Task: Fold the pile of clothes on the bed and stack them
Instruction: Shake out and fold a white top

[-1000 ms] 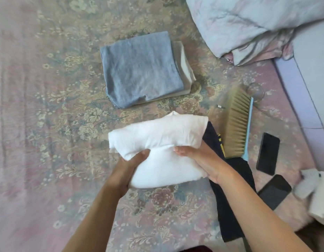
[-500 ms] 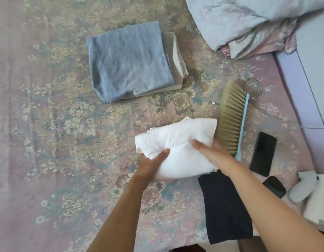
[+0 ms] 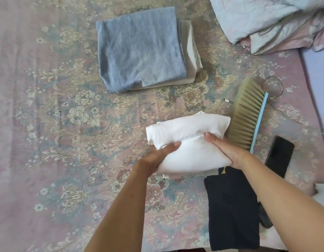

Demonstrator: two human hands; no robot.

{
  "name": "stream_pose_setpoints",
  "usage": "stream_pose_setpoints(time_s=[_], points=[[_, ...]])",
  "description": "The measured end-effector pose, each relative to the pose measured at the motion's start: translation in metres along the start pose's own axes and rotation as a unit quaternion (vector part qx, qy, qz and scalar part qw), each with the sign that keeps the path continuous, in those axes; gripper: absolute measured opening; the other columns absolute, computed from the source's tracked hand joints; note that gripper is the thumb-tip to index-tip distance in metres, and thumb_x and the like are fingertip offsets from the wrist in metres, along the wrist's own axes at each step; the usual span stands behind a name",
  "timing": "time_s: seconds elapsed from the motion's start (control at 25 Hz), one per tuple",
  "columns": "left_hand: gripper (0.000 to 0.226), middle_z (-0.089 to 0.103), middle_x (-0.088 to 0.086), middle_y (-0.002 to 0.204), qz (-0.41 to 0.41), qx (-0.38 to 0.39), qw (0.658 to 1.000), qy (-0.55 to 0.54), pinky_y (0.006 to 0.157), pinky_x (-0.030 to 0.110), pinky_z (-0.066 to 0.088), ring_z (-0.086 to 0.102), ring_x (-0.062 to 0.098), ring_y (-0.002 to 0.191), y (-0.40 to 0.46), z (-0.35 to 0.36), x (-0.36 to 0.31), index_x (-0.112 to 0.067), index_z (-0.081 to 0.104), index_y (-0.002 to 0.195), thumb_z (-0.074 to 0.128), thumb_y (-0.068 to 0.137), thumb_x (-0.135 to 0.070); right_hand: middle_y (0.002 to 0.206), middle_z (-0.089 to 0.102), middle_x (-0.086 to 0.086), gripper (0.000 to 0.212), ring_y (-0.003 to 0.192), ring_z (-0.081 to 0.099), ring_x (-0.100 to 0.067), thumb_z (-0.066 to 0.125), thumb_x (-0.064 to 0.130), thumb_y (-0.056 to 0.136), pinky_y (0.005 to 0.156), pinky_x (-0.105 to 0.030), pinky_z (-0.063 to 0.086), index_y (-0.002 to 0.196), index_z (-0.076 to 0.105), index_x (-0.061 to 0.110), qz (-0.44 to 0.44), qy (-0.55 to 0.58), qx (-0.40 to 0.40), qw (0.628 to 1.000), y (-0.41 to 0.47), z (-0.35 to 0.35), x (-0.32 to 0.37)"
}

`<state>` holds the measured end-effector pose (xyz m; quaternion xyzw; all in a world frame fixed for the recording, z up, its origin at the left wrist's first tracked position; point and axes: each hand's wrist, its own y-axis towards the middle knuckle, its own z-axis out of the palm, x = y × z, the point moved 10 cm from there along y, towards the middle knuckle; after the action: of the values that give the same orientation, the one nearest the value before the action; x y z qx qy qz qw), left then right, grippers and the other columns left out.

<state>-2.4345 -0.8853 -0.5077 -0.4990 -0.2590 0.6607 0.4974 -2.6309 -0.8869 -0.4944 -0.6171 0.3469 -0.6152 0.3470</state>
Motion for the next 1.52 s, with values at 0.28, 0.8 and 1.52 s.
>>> stream_pose_setpoints(time_s=[0.28,0.8,1.52], points=[[0.089,0.072,0.002,0.106,0.069,-0.083,0.993,-0.04,0.091,0.04,0.054,0.069,0.021,0.099,0.014,-0.012,0.007,-0.019,0.063,0.119,0.088,0.04,-0.05,0.113,0.07,-0.005,0.116,0.104,0.067,-0.021,0.085,0.069,0.025,0.09,-0.038,0.052,0.127,0.053,0.023,0.003,0.032,0.013,0.999,-0.002,0.003,0.002],[0.057,0.074,0.003,0.098,0.099,-0.087,0.989,-0.07,0.072,0.025,0.053,0.071,0.016,0.088,-0.183,-0.217,0.012,-0.016,0.068,0.109,0.085,0.062,-0.042,0.097,0.074,-0.001,0.098,0.087,0.071,-0.014,0.084,0.068,0.03,0.064,-0.022,0.054,0.113,0.062,0.021,-0.002,-0.031,0.078,0.996,-0.079,0.281,0.022],[0.047,0.072,0.008,0.107,0.216,-0.265,0.885,-0.317,0.082,0.031,0.054,0.068,0.022,0.099,-0.511,-0.735,0.085,-0.012,0.066,0.114,0.077,0.074,-0.035,0.118,0.066,-0.002,0.087,0.1,0.066,-0.014,0.084,0.056,0.058,0.079,-0.023,0.052,0.129,0.048,0.022,-0.032,-0.27,0.263,0.926,-0.087,0.937,0.042]])
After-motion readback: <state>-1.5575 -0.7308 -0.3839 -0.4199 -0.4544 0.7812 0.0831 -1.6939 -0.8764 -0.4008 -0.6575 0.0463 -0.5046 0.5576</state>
